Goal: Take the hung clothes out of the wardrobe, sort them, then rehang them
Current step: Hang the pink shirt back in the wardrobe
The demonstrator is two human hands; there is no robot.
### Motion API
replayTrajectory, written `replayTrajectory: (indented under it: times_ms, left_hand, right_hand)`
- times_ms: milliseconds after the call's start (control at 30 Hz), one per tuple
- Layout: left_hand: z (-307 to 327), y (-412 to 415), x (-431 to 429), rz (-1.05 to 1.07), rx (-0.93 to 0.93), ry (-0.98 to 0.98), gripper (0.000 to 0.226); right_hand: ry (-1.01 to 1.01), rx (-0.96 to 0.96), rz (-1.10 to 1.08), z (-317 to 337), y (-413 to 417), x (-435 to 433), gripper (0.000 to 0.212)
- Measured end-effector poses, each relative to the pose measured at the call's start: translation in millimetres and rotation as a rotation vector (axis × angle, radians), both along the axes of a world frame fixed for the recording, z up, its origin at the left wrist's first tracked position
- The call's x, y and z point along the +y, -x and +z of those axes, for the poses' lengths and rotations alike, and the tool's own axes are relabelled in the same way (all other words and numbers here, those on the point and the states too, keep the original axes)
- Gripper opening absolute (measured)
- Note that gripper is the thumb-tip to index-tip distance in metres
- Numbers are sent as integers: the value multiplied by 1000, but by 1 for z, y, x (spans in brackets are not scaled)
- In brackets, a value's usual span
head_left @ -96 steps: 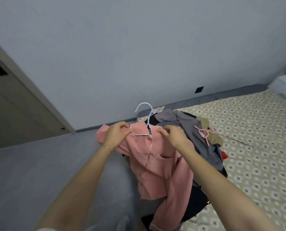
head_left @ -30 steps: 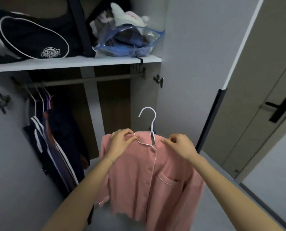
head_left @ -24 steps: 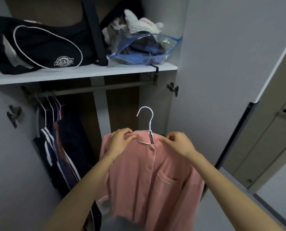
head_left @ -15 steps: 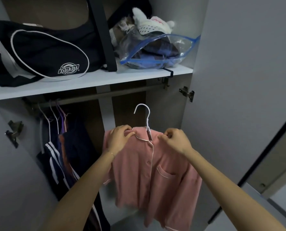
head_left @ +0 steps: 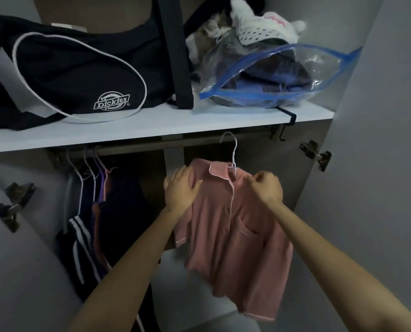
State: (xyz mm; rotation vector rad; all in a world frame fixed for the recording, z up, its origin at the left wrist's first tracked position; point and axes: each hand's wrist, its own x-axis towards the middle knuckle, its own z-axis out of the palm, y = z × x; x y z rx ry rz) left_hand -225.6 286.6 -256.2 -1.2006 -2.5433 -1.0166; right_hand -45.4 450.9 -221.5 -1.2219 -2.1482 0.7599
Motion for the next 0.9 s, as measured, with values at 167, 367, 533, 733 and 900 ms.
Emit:
replayTrajectory:
  times_ms: [167, 367, 533, 733, 900]
  left_hand:
    - [-9, 4, 15, 7, 57, 16, 77]
    - [-25, 5, 37, 21, 87, 89, 62]
    - [-28, -2, 54, 39, 122, 85, 60]
    - [-39, -4, 73, 51, 69, 142, 60]
    - [-45, -3, 87, 44, 68, 185, 60]
  right_hand:
    - [80, 53, -41, -5, 34, 40, 30]
    - [121, 43, -81, -12, 58, 76, 30]
    - [208, 116, -172, -27, 64, 103, 45]
    - [225, 169, -221, -37, 51, 129, 34]
    - [205, 153, -250, -47, 44, 151, 36]
